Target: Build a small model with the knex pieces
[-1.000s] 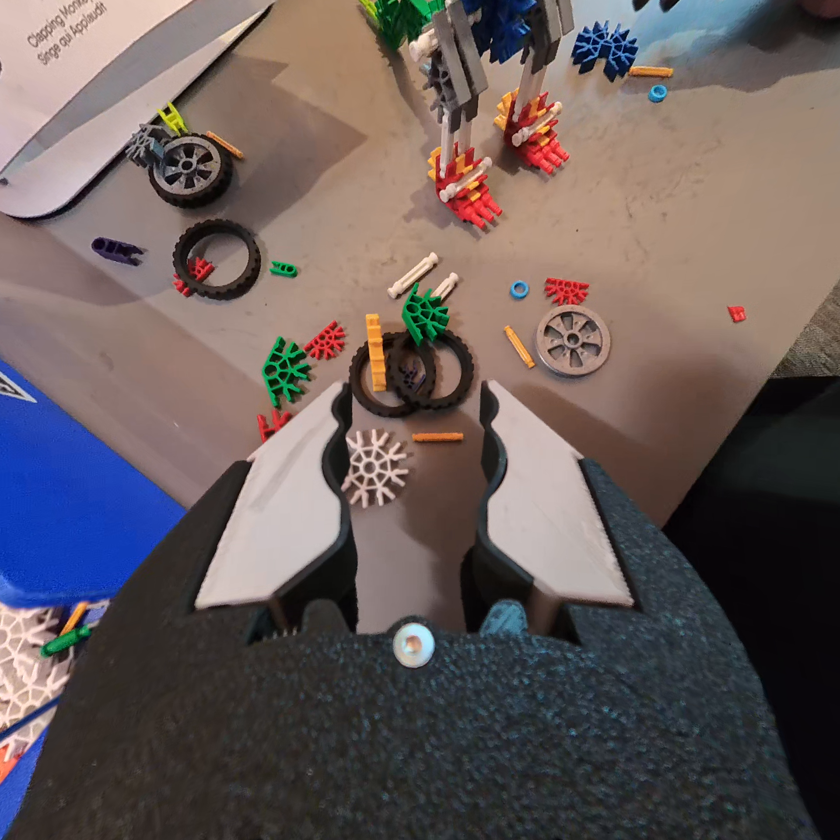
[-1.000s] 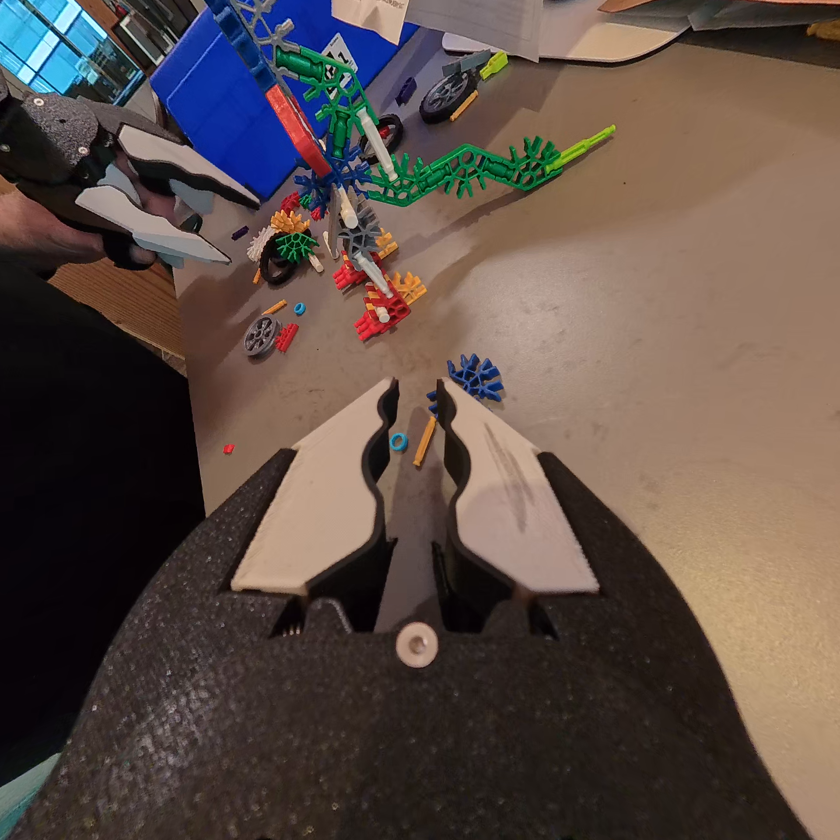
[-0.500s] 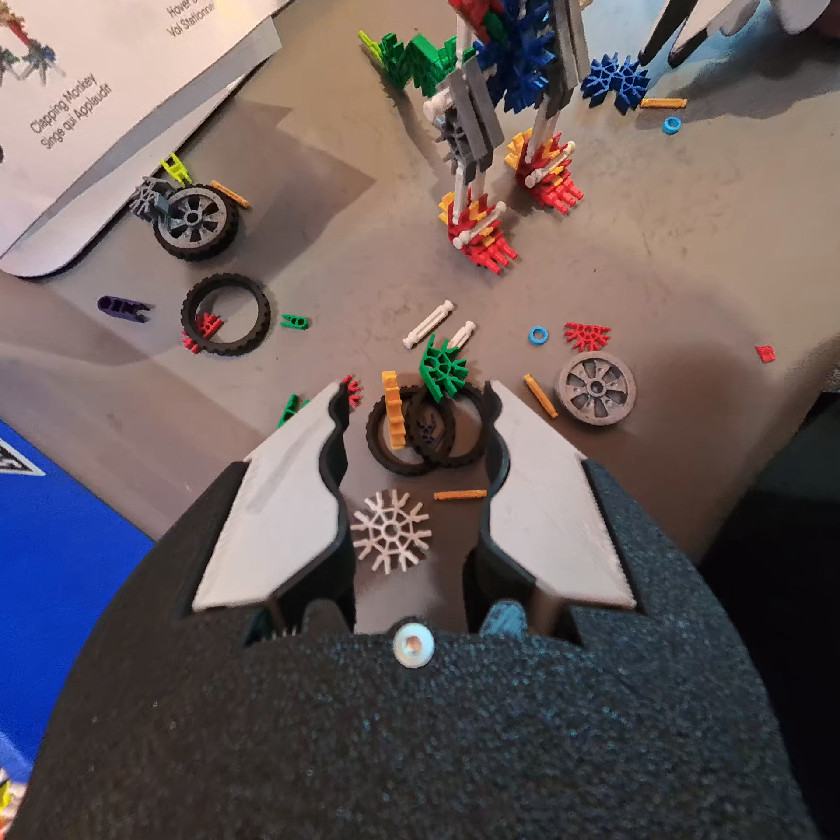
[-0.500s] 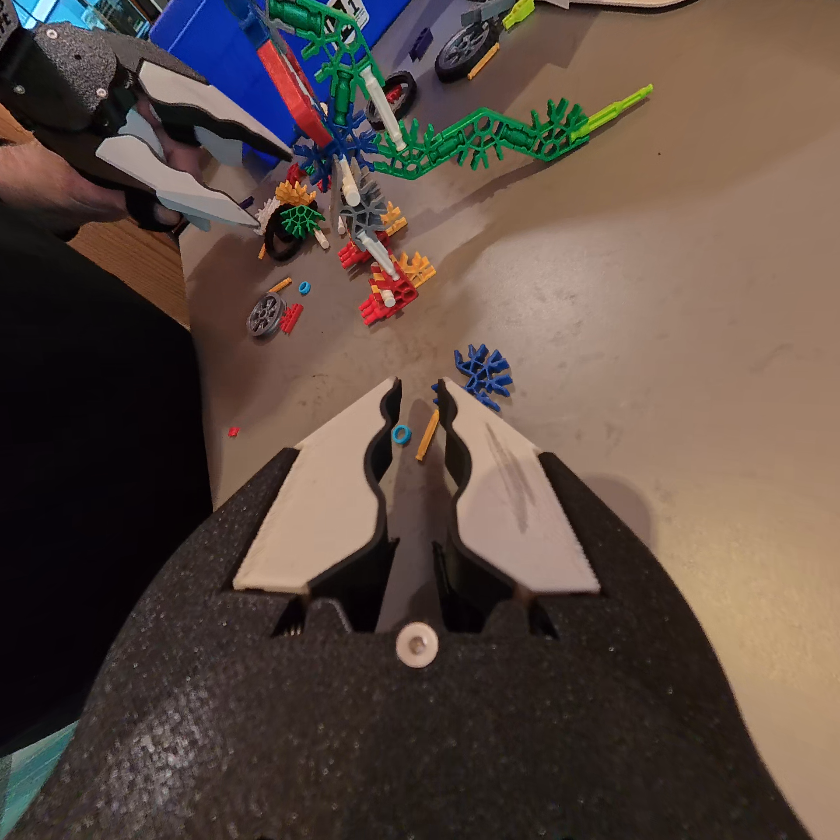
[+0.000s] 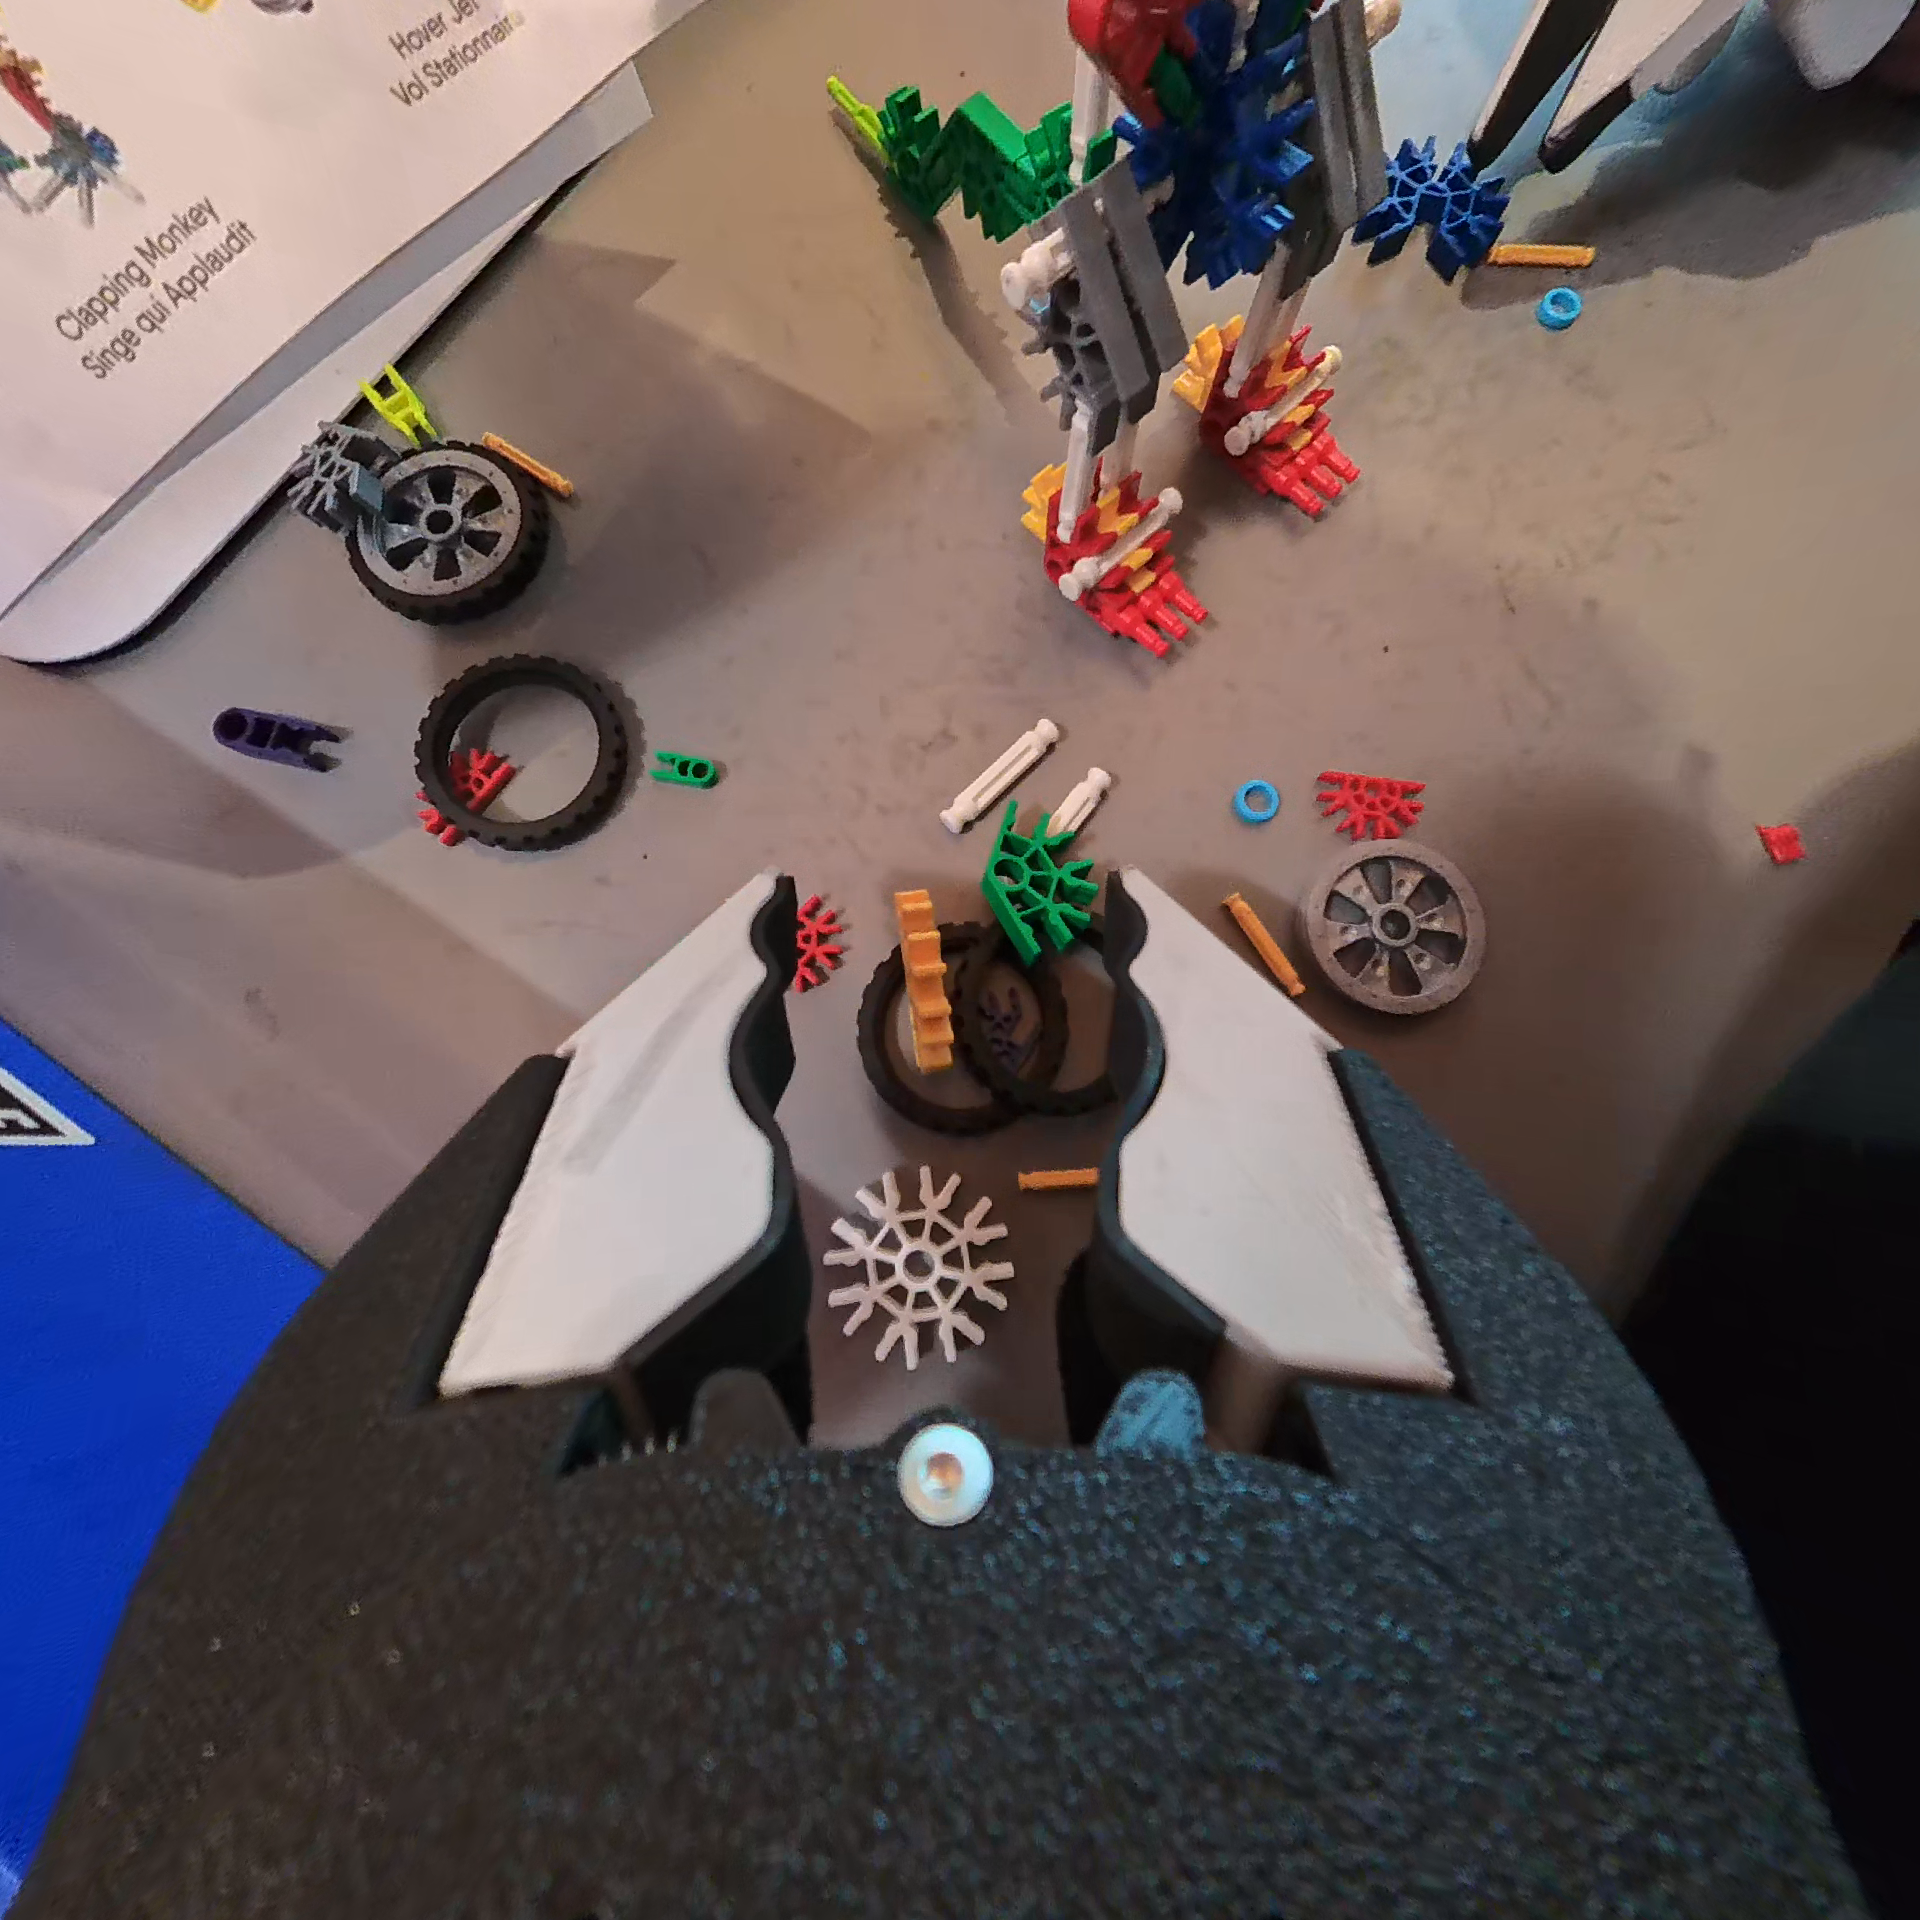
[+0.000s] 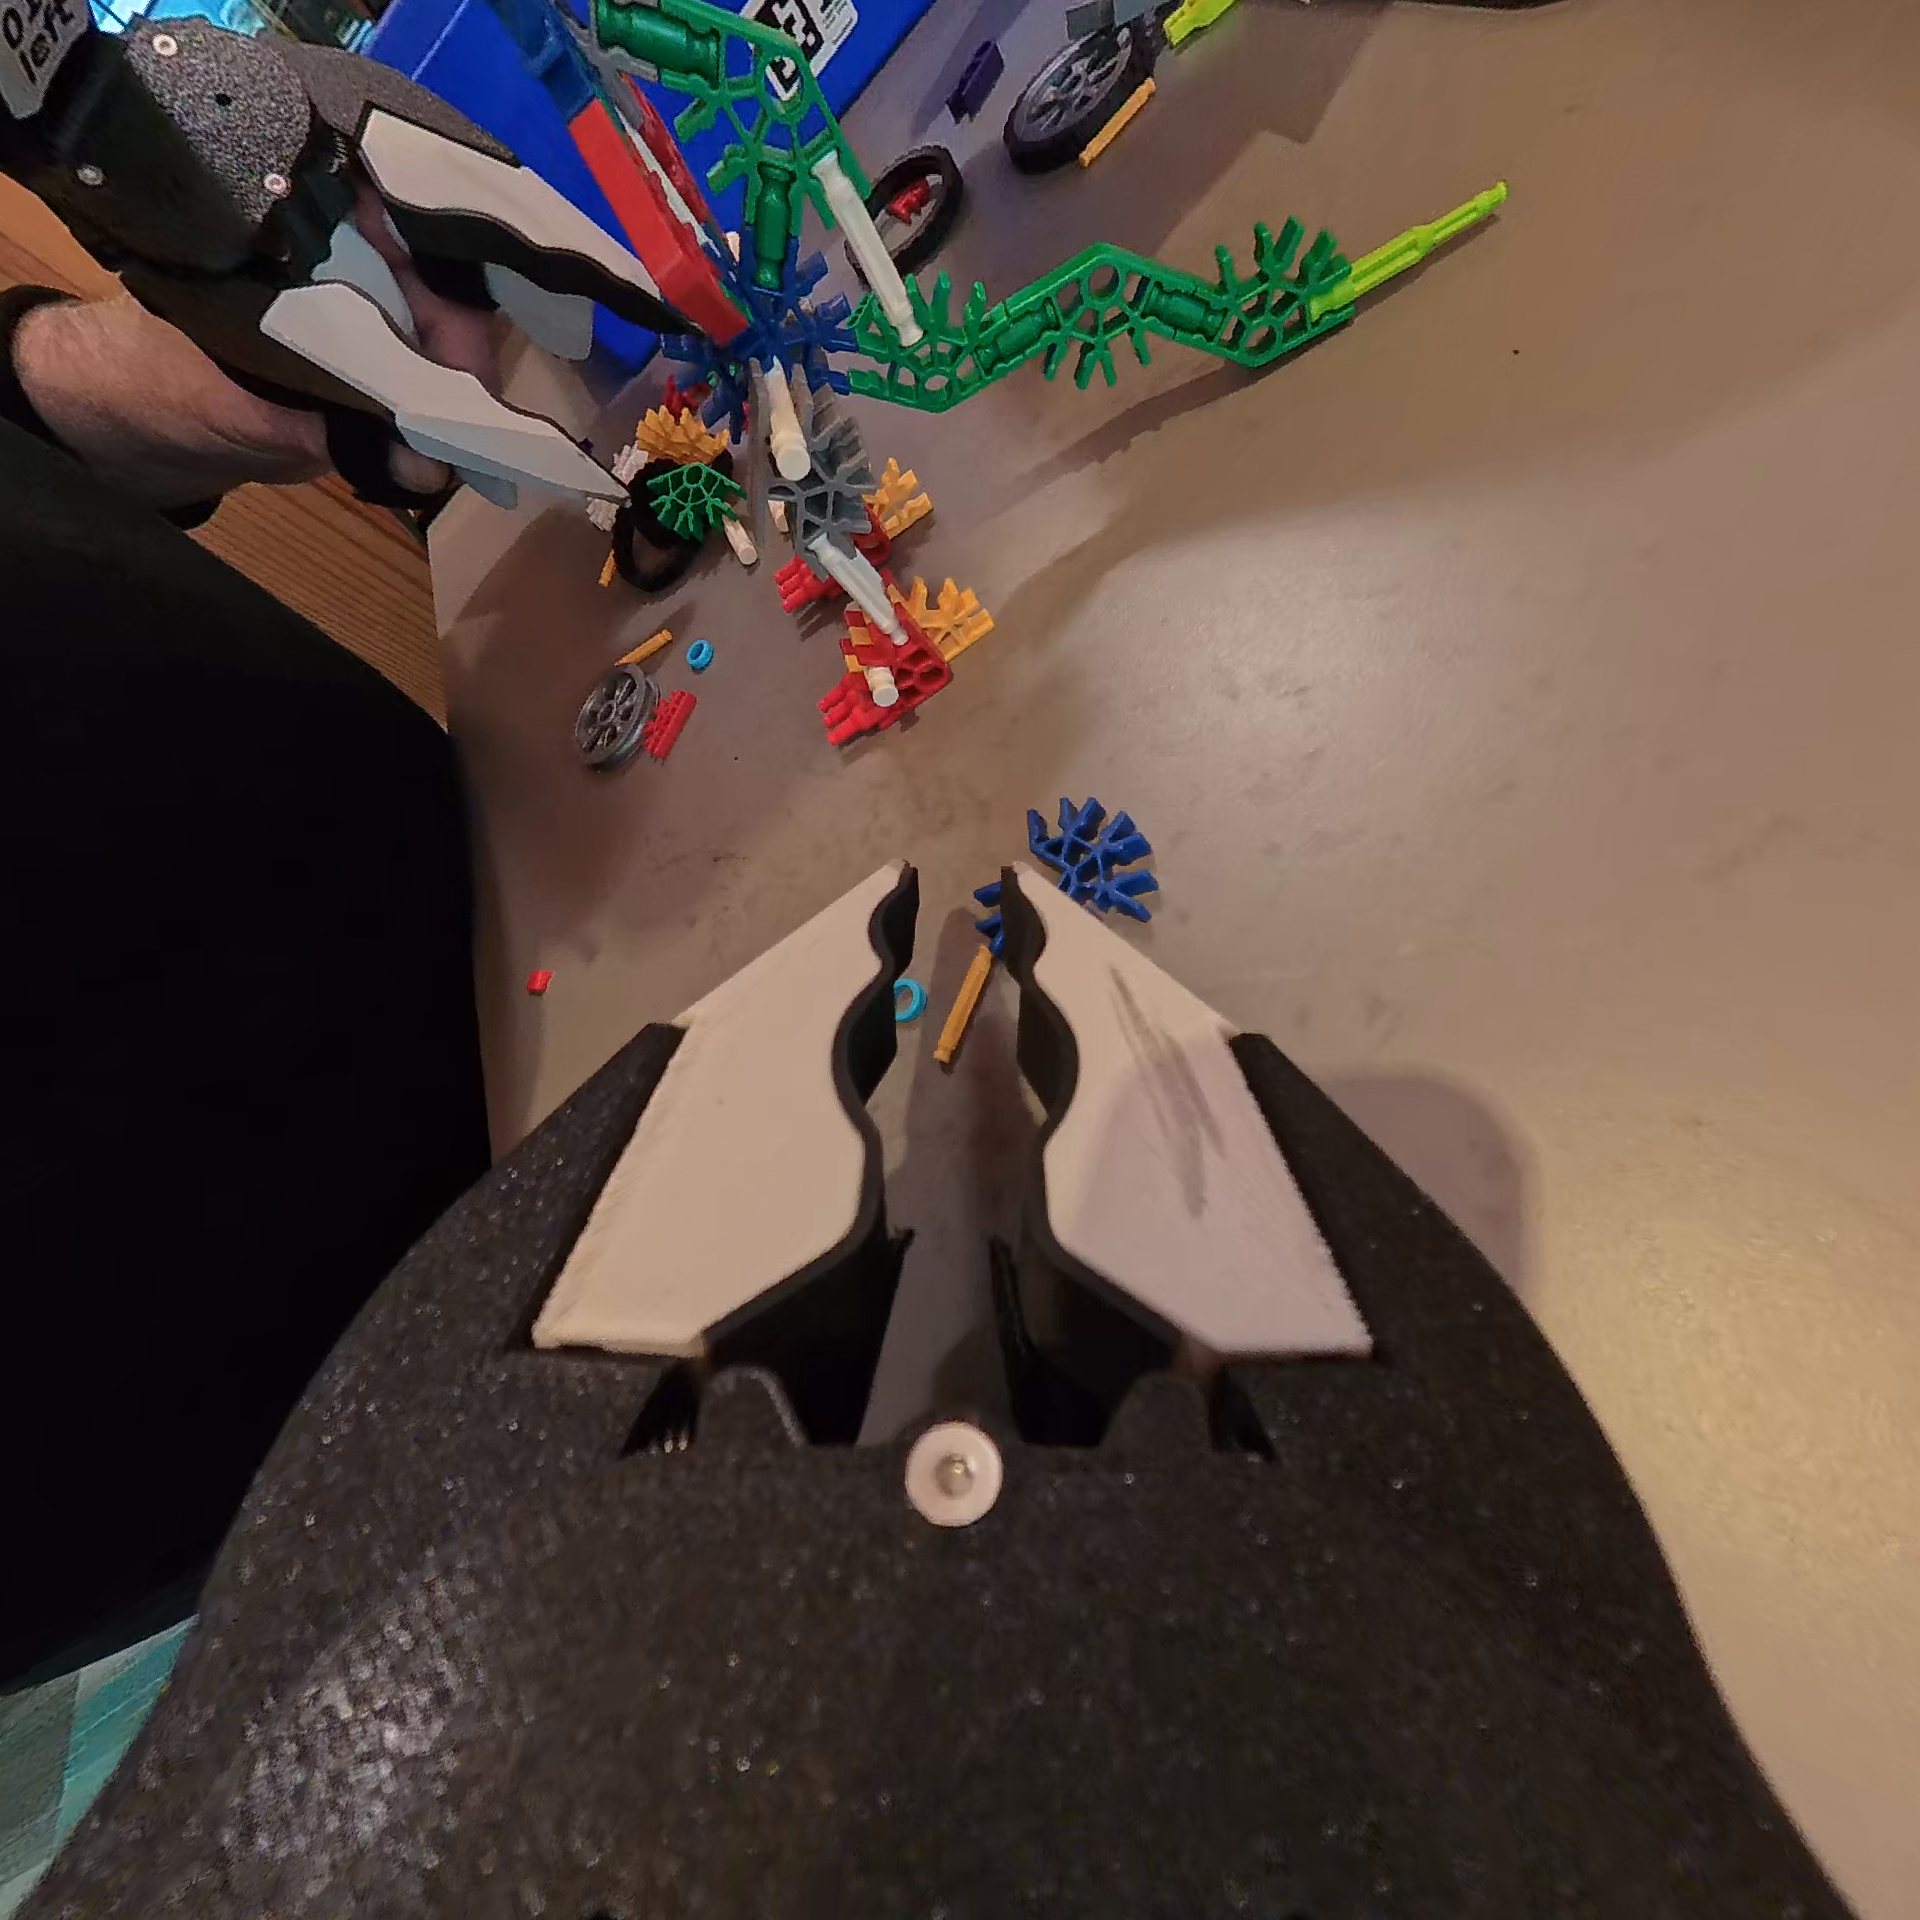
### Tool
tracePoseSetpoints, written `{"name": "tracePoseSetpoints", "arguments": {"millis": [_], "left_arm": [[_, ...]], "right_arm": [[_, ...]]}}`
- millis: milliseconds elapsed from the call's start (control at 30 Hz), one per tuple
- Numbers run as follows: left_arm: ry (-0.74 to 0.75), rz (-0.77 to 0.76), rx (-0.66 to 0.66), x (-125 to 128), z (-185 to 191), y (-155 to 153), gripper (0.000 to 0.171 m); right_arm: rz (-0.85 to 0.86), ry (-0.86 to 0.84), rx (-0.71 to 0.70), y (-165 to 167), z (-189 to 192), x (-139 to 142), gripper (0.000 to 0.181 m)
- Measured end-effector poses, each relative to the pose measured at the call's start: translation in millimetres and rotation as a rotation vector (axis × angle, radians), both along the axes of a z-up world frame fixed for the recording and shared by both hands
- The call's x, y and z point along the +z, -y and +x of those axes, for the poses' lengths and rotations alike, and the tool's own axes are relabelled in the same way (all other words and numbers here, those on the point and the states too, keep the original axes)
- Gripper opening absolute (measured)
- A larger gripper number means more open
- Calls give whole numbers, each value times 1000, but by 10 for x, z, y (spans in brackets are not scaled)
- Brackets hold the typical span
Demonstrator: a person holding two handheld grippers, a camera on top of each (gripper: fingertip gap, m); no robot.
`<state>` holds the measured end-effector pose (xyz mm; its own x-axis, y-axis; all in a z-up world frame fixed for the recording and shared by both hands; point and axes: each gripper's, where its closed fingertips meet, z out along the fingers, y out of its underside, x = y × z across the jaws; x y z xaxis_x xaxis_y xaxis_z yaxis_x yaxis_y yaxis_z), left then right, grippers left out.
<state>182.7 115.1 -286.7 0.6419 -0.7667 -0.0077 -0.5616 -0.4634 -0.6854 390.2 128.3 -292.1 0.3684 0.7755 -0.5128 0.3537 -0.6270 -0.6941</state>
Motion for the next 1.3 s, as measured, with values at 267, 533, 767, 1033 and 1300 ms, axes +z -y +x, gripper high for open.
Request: {"name": "tracePoseSetpoints", "arguments": {"millis": [267, 533, 767, 1033, 1300], "left_arm": [[-2, 1, -5, -3, 31, -1, 57], [-7, -1, -4, -5, 36, 5, 57], [-7, 1, -5, 1, 54, 2, 57], [-10, -1, -4, 3, 65, 0, 57], [-9, 0, -4, 6, 89, 1, 57]], "right_arm": [[0, -1, 6, 10, -1, 2, 16], [-2, -5, 10, 16, -1, 8, 16], [-3, -7, 15, 22, -2, 11, 16], [-4, -7, 20, 28, -1, 12, 16], [-3, -17, 13, 17, 6, 25, 16]]}}
